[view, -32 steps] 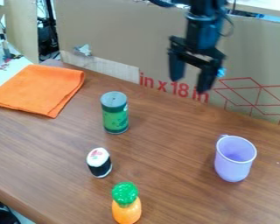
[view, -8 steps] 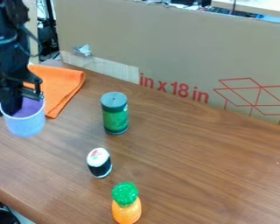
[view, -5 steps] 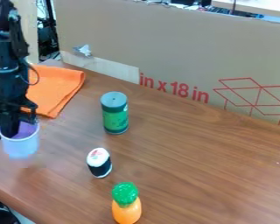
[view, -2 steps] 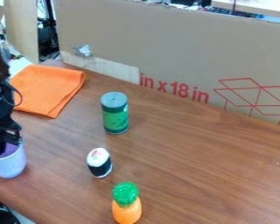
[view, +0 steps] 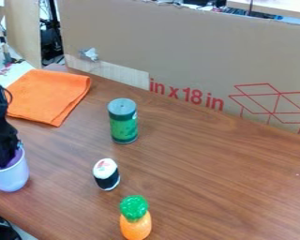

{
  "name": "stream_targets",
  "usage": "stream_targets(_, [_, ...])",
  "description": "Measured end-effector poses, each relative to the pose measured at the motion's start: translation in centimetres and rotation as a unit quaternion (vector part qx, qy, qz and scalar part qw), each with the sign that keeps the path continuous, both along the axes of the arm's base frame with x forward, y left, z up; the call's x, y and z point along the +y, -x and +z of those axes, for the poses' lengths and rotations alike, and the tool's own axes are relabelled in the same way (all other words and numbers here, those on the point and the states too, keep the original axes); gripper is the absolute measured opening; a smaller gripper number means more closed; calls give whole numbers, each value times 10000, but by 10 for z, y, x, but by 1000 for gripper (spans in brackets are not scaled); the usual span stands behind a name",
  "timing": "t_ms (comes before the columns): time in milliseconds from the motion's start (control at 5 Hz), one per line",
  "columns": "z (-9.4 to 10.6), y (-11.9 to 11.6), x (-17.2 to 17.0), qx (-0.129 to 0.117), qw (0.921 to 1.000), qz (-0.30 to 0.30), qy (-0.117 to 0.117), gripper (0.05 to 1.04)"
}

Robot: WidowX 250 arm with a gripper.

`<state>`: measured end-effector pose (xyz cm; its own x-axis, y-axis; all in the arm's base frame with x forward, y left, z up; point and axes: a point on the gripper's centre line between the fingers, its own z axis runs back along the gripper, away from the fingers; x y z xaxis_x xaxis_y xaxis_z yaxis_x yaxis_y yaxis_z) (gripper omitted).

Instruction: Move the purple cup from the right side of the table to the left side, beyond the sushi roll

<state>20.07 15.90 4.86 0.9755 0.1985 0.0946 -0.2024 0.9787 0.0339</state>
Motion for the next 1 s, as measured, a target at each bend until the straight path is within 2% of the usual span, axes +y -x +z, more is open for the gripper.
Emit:
stream_targets(200, [22, -3, 1, -101, 9999, 1, -22, 940])
stream_targets(400, [53, -5, 5, -68, 9999, 66, -72, 1009])
stream_targets(600, [82, -24, 13, 322, 9991, -264, -119, 1005])
stream_targets(800, [109, -51, 0, 457, 9959, -701, -335, 1004])
stream_targets(1000, [111, -57, -10, 438, 9965, -653, -296, 1004])
